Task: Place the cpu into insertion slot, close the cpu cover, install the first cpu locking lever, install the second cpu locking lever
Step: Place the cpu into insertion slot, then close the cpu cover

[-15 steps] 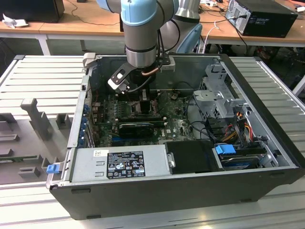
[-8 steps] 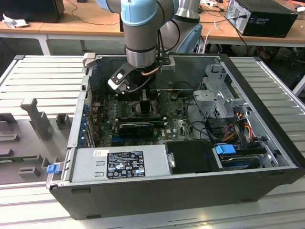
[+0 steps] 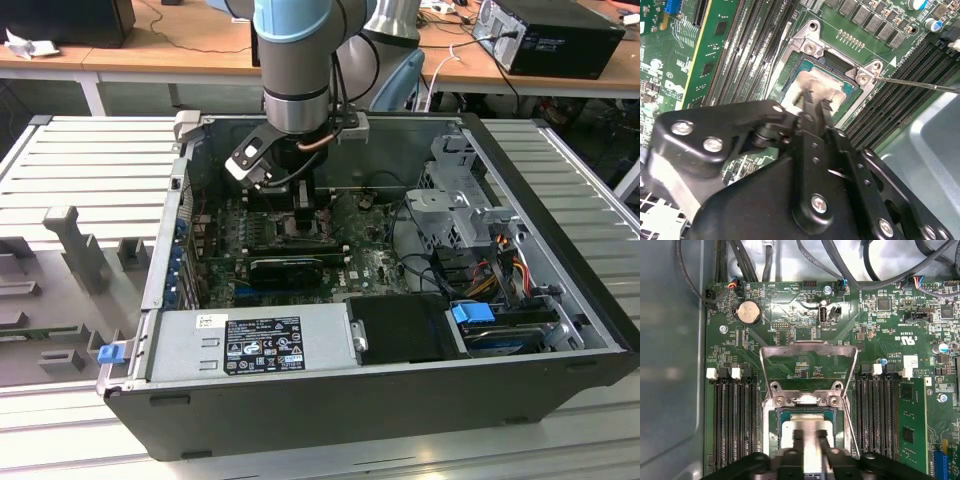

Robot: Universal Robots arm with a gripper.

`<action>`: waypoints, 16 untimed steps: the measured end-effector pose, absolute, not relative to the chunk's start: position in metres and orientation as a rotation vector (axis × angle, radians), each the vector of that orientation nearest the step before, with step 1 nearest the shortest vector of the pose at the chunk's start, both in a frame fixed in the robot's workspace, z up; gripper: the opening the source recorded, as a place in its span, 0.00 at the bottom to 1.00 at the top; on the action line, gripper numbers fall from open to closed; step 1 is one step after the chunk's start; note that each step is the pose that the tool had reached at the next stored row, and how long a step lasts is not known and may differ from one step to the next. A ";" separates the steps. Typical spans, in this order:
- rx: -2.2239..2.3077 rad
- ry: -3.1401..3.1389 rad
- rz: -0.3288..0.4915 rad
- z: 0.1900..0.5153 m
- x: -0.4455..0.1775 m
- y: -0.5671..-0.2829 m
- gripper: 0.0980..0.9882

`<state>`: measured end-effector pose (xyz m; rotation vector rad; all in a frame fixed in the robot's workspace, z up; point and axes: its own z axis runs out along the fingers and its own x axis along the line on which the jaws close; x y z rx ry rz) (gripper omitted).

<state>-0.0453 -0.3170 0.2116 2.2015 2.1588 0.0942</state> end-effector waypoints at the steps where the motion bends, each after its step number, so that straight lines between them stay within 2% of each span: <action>1: 2.202 2.159 0.094 0.212 -0.045 -0.317 0.01; 16: 2.204 2.161 0.094 0.219 -0.043 -0.317 0.01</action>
